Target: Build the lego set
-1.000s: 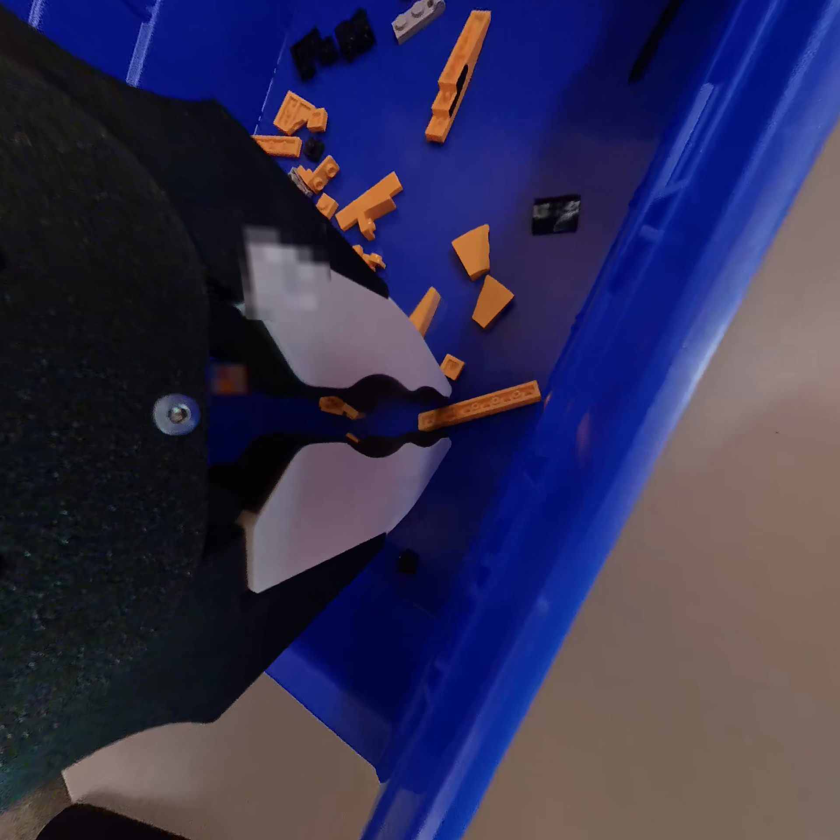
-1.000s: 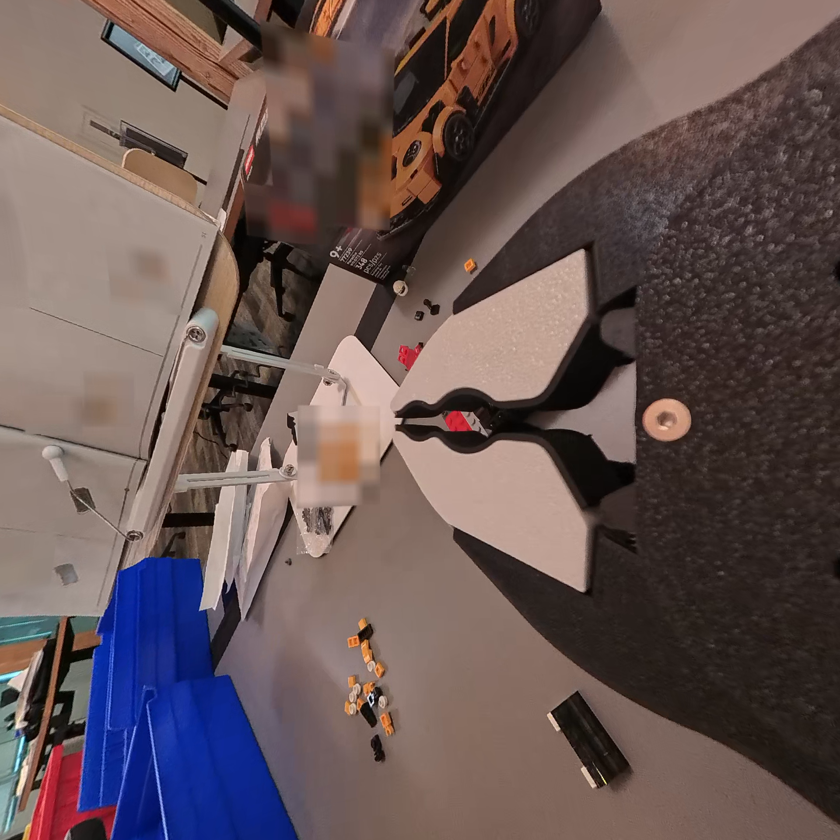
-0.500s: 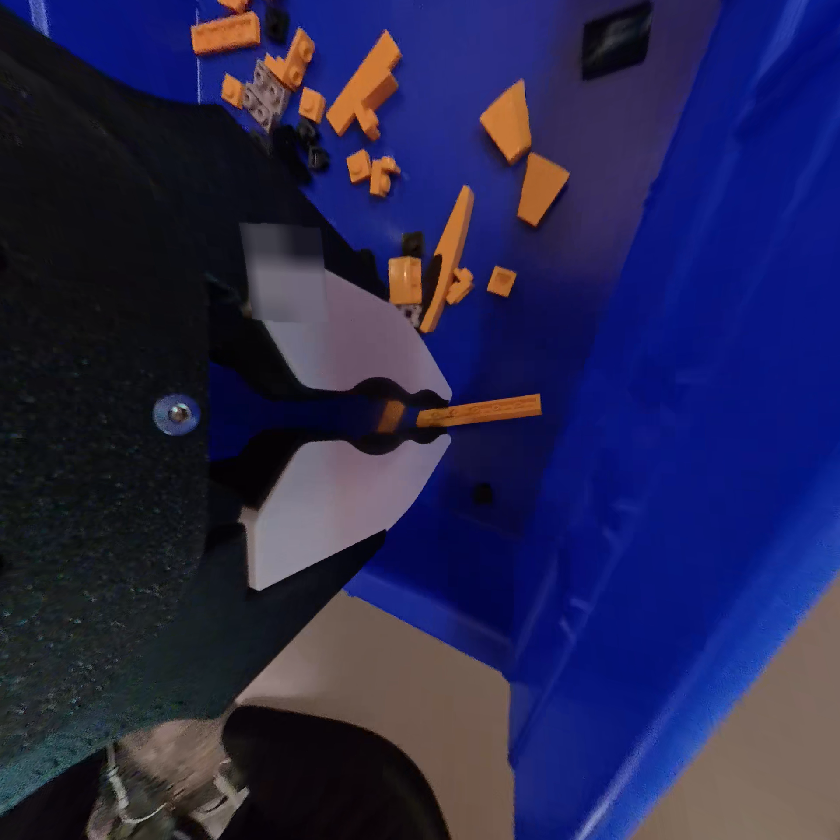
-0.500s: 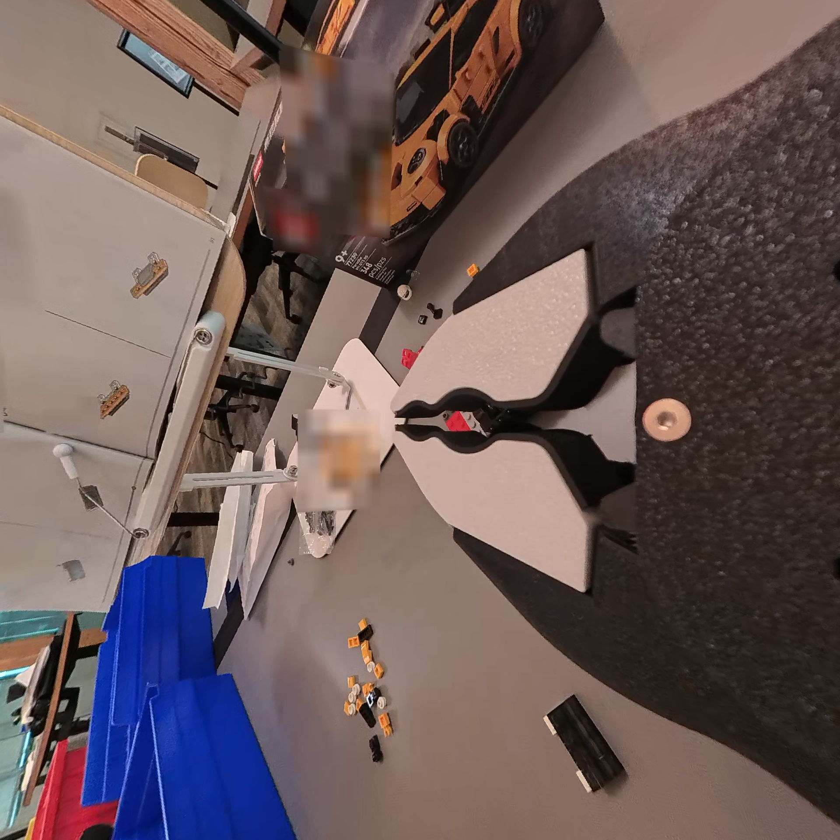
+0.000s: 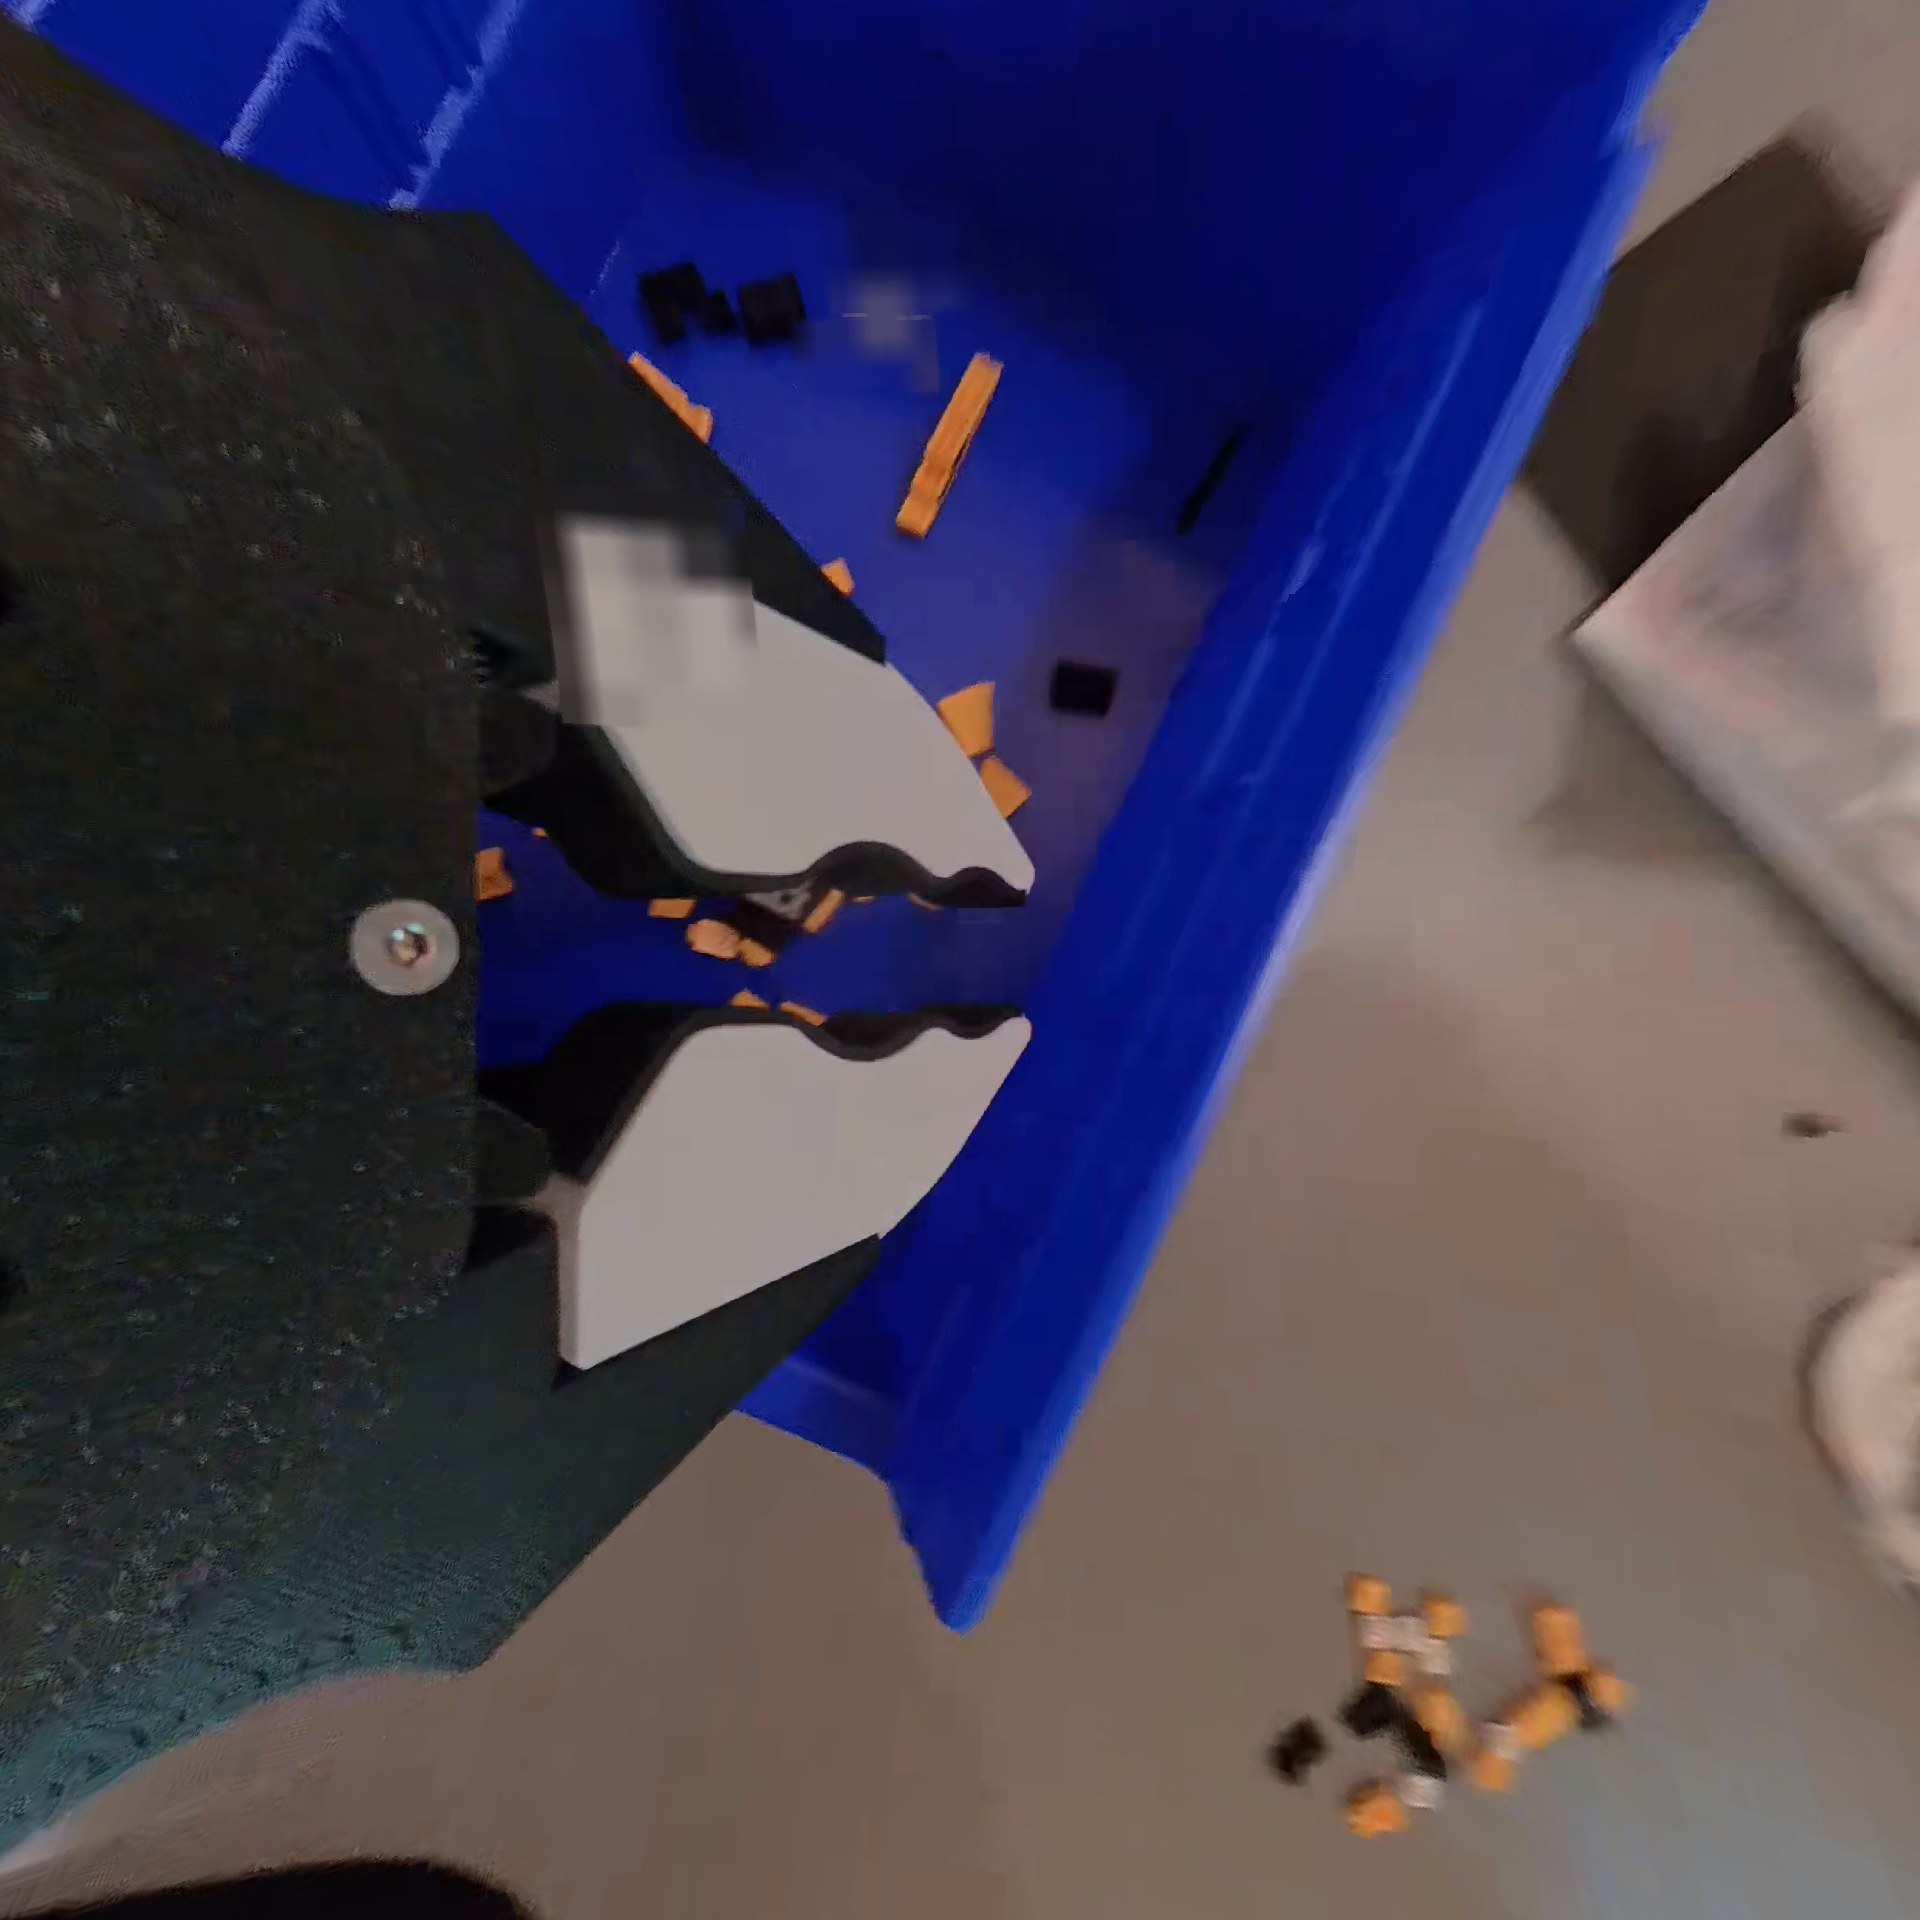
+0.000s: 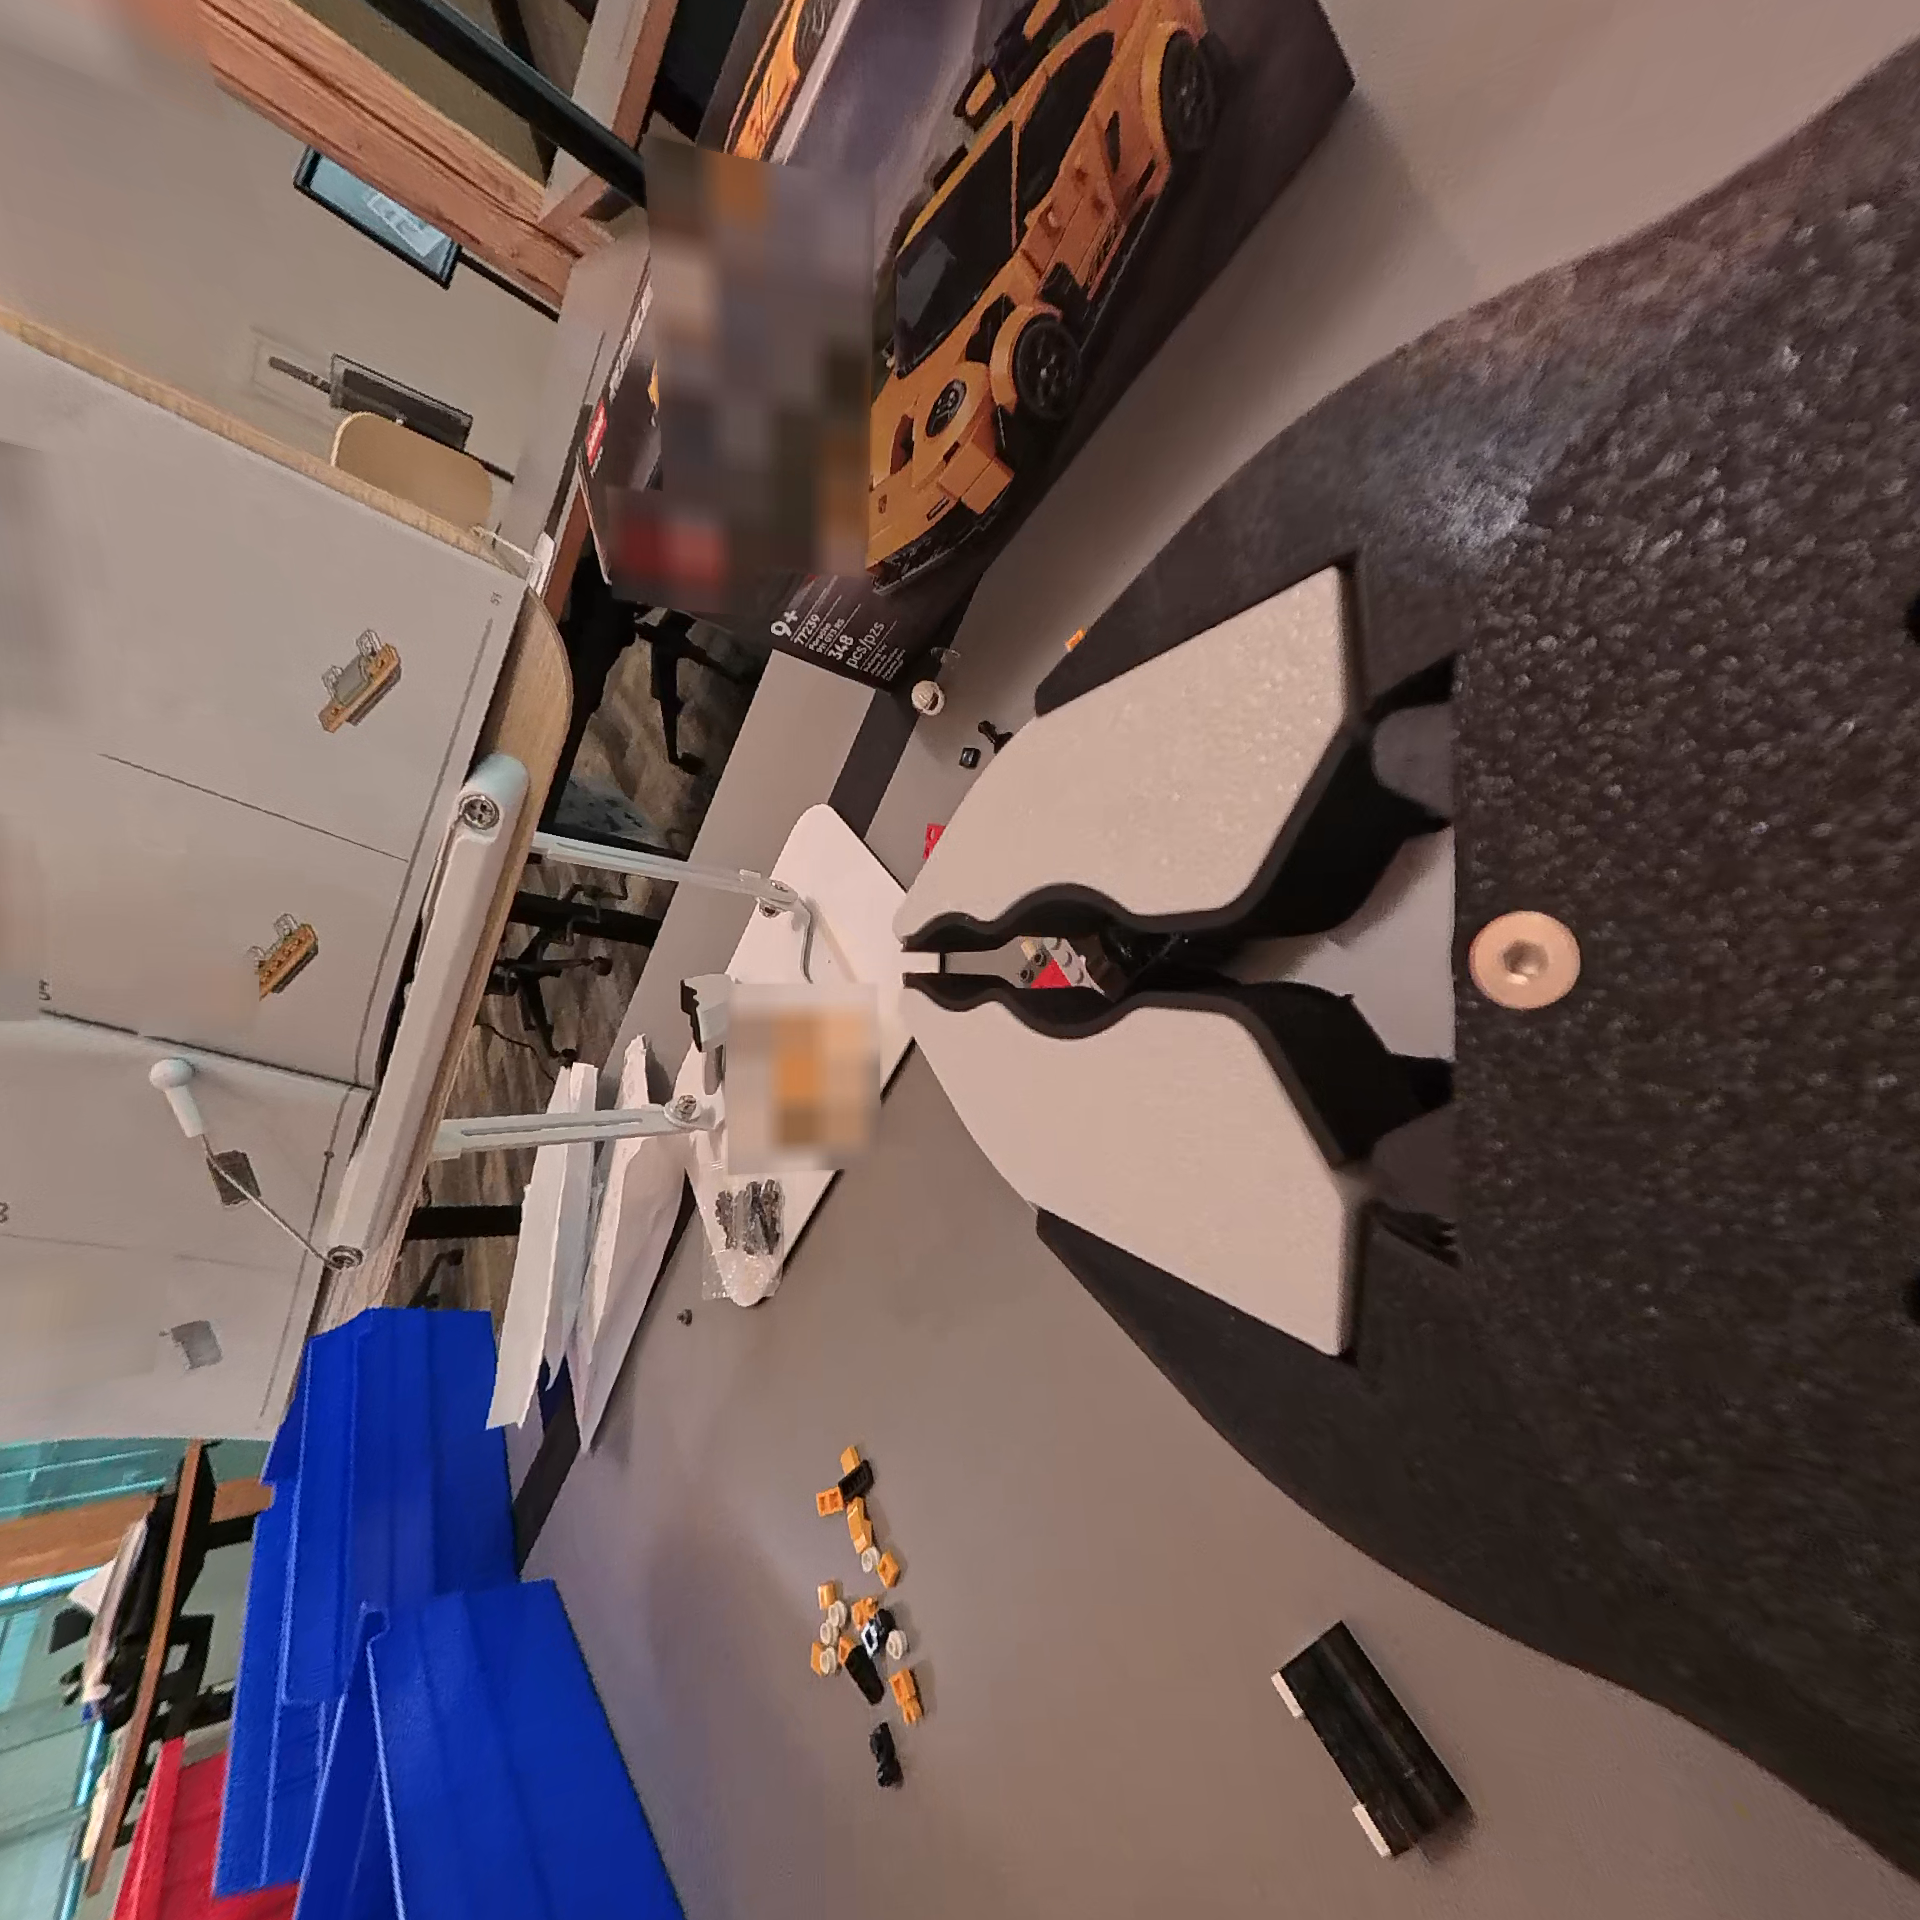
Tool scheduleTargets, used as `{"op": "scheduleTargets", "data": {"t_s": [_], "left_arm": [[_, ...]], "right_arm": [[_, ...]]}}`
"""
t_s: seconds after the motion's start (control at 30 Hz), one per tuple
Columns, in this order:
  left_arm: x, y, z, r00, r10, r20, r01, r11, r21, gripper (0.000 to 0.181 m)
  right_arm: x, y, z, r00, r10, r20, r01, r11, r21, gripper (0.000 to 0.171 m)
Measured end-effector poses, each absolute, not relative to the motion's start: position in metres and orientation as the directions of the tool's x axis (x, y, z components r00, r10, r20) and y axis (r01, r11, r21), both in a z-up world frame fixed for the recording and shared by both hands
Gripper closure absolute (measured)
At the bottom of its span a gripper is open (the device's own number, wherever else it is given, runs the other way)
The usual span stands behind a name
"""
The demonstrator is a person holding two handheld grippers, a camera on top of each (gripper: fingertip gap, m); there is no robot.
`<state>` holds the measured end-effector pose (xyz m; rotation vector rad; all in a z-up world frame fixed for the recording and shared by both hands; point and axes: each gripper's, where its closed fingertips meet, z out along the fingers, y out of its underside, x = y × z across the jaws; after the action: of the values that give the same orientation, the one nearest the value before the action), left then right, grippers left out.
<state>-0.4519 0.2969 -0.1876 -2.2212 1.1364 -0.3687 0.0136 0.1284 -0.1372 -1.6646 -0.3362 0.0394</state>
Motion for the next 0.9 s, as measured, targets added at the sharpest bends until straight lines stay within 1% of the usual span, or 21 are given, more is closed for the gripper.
{"op": "scheduleTargets", "data": {"t_s": [0.07,0.13,0.3,0.43,0.57,0.77,0.9], "left_arm": [[-0.449,0.301,-0.174,0.632,-0.77,-0.082,-0.577,-0.398,-0.713,0.166],[-0.447,0.3,-0.167,0.66,-0.745,-0.096,-0.527,-0.368,-0.766,0.168],[-0.448,0.295,-0.153,0.731,-0.673,-0.115,-0.411,-0.3,-0.861,0.173],[-0.446,0.287,-0.14,0.791,-0.606,-0.087,-0.275,-0.224,-0.935,0.181],[-0.444,0.281,-0.133,0.836,-0.544,-0.064,-0.168,-0.143,-0.975,0.181],[-0.448,0.276,-0.115,0.875,-0.477,-0.084,-0.092,0.007,-0.996,0.181],[-0.447,0.271,-0.11,0.876,-0.475,-0.08,-0.067,0.045,-0.997,0.181]], "right_arm": [[0.015,0.128,-0.137,0.957,0.238,0.166,0.19,-0.084,-0.978,0.168],[0.015,0.128,-0.137,0.958,0.239,0.161,0.186,-0.084,-0.979,0.167],[0.018,0.127,-0.133,0.961,0.224,0.164,0.183,-0.067,-0.981,0.167],[0.021,0.126,-0.13,0.965,0.203,0.166,0.18,-0.054,-0.982,0.167],[0.022,0.125,-0.128,0.967,0.194,0.166,0.177,-0.039,-0.983,0.167],[0.02,0.123,-0.124,0.968,0.19,0.164,0.169,-0.008,-0.986,0.168],[0.019,0.124,-0.127,0.968,0.195,0.157,0.163,-0.013,-0.987,0.168]]}}
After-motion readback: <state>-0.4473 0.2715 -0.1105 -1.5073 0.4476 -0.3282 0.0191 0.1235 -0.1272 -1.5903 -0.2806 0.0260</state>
